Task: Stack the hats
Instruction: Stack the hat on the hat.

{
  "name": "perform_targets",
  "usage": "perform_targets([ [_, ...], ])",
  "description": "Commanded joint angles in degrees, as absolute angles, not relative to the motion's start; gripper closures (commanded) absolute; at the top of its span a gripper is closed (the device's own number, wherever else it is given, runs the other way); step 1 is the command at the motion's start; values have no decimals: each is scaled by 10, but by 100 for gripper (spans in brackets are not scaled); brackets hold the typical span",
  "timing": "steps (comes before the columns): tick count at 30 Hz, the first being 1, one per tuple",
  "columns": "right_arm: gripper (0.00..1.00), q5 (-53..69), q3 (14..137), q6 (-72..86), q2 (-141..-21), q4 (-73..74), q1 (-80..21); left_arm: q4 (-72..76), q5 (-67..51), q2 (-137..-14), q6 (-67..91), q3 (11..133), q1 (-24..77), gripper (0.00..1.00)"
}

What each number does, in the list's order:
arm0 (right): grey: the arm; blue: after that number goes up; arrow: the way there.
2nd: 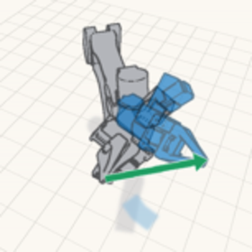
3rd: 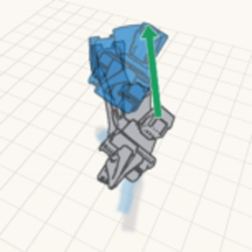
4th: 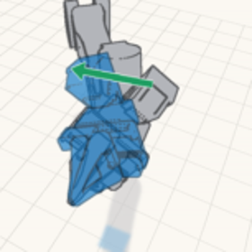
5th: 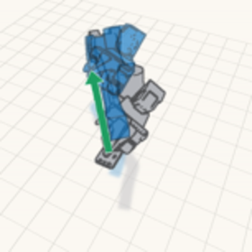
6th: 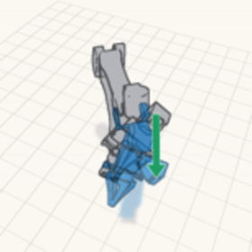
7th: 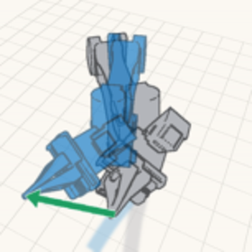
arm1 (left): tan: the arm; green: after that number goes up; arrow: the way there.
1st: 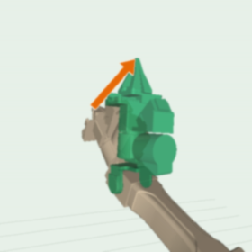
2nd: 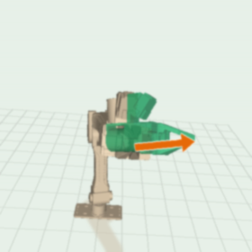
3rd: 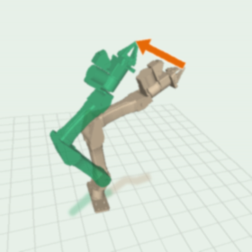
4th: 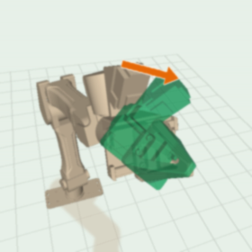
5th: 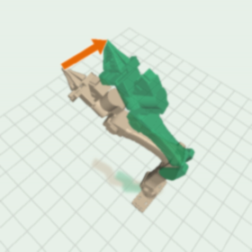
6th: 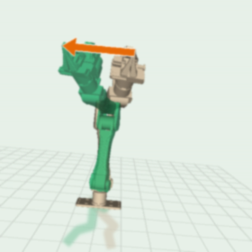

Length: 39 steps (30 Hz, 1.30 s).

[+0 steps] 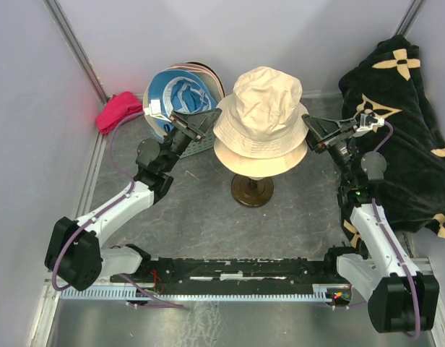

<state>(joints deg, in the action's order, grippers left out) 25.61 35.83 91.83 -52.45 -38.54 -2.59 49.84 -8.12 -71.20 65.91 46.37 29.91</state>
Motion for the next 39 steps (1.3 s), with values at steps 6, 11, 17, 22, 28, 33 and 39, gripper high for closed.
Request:
perform_targets([
  [6, 48, 228, 370, 976, -580, -523, -22, 545, -106, -723, 675, 485, 296, 72],
  [11, 52, 225, 370, 999, -596, -553, -22, 553, -112, -729, 679, 485, 296, 84],
  [17, 65, 237, 381, 1012, -613, -569, -22, 553, -116, -727, 676, 483, 296, 90],
  [22, 89, 240, 372, 1024, -615, -582, -22, 553, -120, -727, 679, 479, 296, 94],
  [28, 98, 239, 346, 1026, -603, -574, -22, 544, -119, -716, 679, 460, 296, 97],
  [33, 98, 238, 331, 1022, -597, -560, -22, 527, -112, -710, 679, 445, 296, 97],
  [39, 98, 235, 312, 1010, -584, -530, -22, 513, -99, -703, 678, 422, 296, 97],
])
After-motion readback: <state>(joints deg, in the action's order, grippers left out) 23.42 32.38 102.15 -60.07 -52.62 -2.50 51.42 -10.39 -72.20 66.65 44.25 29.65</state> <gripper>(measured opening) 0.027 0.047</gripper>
